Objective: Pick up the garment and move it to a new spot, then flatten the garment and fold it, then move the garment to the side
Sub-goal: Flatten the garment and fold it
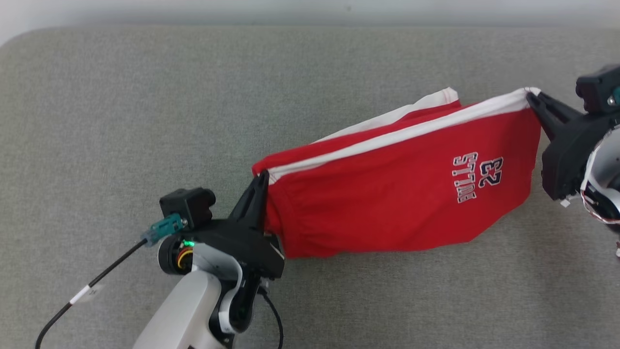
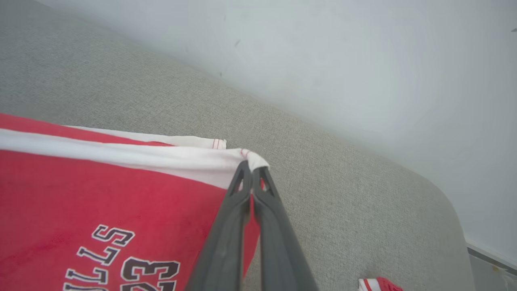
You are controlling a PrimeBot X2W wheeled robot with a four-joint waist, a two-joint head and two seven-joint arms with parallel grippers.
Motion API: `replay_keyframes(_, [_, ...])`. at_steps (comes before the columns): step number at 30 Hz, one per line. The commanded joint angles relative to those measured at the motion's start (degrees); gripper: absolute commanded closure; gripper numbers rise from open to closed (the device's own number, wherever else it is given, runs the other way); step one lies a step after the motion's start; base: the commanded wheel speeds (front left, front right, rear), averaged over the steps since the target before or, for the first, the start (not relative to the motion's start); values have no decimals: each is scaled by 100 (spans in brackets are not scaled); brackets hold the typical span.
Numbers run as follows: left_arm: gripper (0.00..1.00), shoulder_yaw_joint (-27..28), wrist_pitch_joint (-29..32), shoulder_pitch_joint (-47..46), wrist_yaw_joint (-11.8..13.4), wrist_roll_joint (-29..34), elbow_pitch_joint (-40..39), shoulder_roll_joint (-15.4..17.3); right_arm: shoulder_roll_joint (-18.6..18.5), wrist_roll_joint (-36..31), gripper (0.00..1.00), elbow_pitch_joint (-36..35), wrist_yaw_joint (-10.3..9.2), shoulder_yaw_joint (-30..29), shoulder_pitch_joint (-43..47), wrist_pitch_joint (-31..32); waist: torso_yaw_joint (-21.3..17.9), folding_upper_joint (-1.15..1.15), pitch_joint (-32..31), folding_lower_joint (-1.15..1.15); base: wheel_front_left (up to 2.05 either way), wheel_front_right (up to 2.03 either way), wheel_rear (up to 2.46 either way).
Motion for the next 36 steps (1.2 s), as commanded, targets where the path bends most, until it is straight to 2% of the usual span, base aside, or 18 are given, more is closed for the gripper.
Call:
replay_keyframes(1, [100,18,-58,-108,32,34,48,-27,42,-21,100,73,-17,48,-131,-56,156,-1,199,-1,0,0,0])
replay_keyframes(12, [100,-27,-368,-750,159,50,645,-252,288,-98,100,1091,-17,584,-1140,-519,340,-1,611,-1,0,0,0])
replay_keyframes(17, [100,-144,-528,-934,83,26,886,-311,438,-157,100,1516,-17,724,-1386,-720,378,-1,700,-1,0,0,0])
replay_keyframes(18, [84,-168,-586,-975,83,41,923,-315,456,-164,85,1585,-18,745,-1431,-762,385,-1,705,-1,0,0,0])
replay_keyframes(19, [15,-182,-657,-1017,70,67,963,-323,477,-170,45,1650,-17,770,-1460,-807,390,-1,702,-1,0,0,0])
replay_keyframes(20, [0,-189,-727,-1040,75,73,1004,-327,499,-157,0,1718,-18,803,-1478,-831,395,-1,692,-1,0,0,0])
replay_keyframes(29, [0,-33,-1170,-900,103,355,1049,-225,418,242,0,1849,-17,1181,-1452,-757,324,-1,340,-1,0,0,0])
replay_keyframes(36, [0,226,-1214,-240,208,1137,418,55,254,652,0,1948,-17,1167,-1095,-473,298,-1,-41,-1,0,0,0])
